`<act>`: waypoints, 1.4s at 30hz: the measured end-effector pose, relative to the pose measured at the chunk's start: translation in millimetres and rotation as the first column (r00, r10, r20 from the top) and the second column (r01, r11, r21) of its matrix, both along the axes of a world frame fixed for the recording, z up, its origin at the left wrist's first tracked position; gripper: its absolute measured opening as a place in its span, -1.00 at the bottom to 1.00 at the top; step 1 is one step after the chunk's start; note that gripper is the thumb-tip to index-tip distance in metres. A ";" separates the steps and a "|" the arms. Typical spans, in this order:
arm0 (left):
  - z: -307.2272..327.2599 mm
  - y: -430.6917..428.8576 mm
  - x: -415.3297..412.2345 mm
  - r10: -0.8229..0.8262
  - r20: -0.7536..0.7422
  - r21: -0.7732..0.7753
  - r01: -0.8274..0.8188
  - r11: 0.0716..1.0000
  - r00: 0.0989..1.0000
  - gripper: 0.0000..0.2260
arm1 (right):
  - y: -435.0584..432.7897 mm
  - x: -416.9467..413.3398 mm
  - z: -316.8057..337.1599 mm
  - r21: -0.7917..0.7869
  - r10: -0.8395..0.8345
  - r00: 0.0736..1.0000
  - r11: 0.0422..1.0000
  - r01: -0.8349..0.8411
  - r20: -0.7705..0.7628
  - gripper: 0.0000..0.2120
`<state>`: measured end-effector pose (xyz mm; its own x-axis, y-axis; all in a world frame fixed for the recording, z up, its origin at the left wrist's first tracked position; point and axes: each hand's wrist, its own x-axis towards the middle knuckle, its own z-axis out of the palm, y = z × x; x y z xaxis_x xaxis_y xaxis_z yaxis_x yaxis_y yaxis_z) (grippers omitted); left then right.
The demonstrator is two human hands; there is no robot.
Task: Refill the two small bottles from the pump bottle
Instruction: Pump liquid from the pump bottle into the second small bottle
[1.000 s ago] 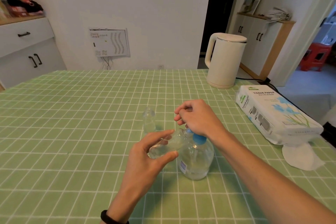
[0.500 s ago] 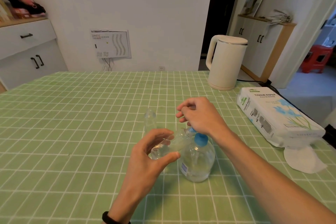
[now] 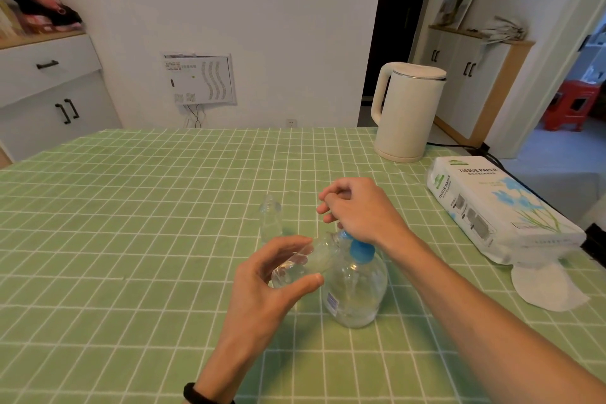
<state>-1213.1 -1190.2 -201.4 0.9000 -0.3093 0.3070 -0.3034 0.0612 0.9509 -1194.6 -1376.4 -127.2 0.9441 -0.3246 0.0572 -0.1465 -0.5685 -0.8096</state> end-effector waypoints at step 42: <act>-8.9 -2.5 -0.8 -0.003 -0.089 -0.014 0.002 1.000 0.996 -0.58 | 3.1 -2.8 -4.4 0.008 -0.092 0.995 0.996 0.092 -0.029 -0.78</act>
<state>-1213.9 -1192.7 -210.2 0.9233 -0.3077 0.2301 -0.2175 0.0751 0.9732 -1197.4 -1373.4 -131.6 0.9115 -0.4104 0.0269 -0.2212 -0.5442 -0.8093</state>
